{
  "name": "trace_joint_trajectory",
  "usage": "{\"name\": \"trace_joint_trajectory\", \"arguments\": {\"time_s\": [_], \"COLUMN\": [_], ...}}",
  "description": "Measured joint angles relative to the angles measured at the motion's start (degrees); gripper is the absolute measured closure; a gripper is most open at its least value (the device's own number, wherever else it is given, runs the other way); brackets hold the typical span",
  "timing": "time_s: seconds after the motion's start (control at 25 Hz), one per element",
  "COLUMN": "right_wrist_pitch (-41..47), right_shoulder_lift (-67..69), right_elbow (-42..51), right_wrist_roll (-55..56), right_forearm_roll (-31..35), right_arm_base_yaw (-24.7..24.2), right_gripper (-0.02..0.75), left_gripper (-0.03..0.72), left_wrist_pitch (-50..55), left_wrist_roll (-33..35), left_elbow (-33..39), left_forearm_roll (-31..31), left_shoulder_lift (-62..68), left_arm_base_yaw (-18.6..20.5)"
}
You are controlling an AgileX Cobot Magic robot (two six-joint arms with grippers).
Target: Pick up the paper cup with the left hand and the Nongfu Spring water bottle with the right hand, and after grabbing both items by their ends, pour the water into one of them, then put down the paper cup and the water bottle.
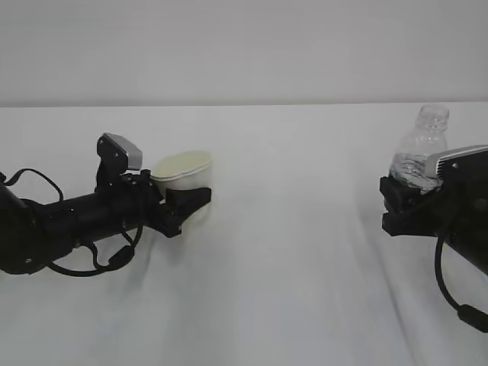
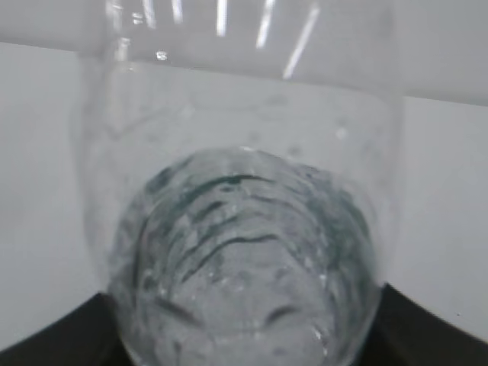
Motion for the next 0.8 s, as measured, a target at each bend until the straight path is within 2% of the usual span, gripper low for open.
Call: {"name": "trace_joint_trajectory", "arguments": {"time_s": [0.2,0.52,0.8], "right_wrist_pitch": [0.0,0.2,3.5], "right_shoulder_lift": [-0.4,-8.2,-12.8], "right_elbow": [2.0,5.5,5.7], "right_wrist_roll": [0.7,0.8,0.9], "right_forearm_roll": [-0.2,-0.2,-0.2], "right_arm_base_yaw": [0.0,0.0,0.0], "right_gripper": [0.325,0.325,0.325], "left_gripper": [0.289,0.291,0.291], "left_wrist_pitch": [0.0,0.0,0.0], "left_wrist_roll": [-2.2,-3.5,-6.1], "left_elbow": [0.0,0.0,-1.9], "left_forearm_roll": [4.2,5.0,5.1], "left_shoulder_lift": [-0.1,-0.2,-0.2], "left_arm_base_yaw": [-4.3,-11.3,-13.8]}}
